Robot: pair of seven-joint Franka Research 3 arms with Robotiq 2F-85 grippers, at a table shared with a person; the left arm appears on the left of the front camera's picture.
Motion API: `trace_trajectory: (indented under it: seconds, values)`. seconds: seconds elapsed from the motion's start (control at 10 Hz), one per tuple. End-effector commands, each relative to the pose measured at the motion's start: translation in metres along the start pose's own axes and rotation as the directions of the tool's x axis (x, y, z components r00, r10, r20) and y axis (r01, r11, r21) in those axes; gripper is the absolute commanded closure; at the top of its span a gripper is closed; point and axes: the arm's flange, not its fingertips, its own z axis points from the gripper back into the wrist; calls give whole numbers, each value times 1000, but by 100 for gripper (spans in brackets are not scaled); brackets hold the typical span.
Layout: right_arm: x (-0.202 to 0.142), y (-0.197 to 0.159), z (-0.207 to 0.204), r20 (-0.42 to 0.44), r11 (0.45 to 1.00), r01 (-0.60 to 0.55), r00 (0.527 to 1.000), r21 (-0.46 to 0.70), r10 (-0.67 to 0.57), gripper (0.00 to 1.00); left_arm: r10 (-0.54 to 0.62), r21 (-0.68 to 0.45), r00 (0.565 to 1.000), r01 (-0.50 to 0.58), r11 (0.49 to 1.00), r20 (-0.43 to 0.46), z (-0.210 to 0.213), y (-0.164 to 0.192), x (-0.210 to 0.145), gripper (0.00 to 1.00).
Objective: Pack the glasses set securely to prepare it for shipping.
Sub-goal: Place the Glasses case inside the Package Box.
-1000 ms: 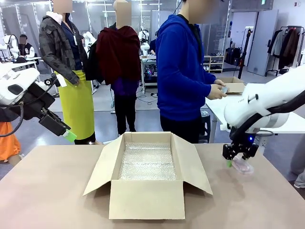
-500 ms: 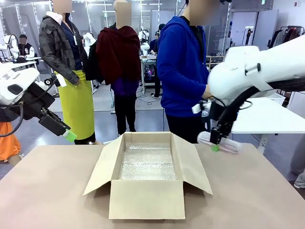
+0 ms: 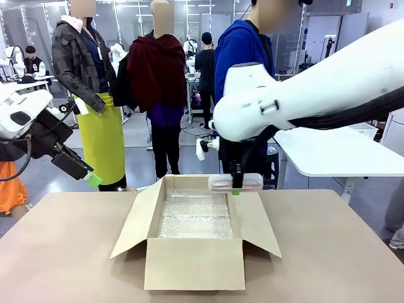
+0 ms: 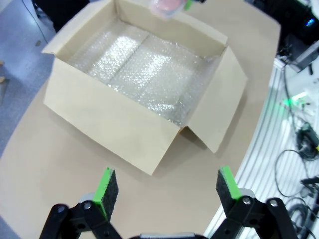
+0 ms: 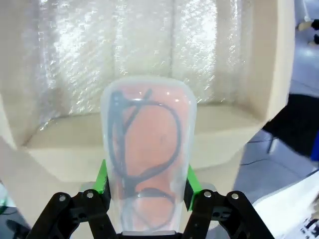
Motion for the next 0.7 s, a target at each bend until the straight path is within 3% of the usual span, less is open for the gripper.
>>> trace_trajectory:
  seconds: [0.0, 0.3, 0.6]
  values:
    - [25, -41, -9, -18, 999, -28, 999, -41, 27, 62, -18, -17, 1000, 19, 1000, 21, 2, 3, -1, 0]
    - [70, -63, -38, 23, 998, -59, 998, -15, 59, 62, -18, -17, 1000, 19, 1000, 21, 2, 3, -1, 0]
    - [93, -75, -78, 43, 997, -71, 997, 23, 70, 62, -18, -17, 1000, 19, 1000, 21, 2, 3, -1, 0]
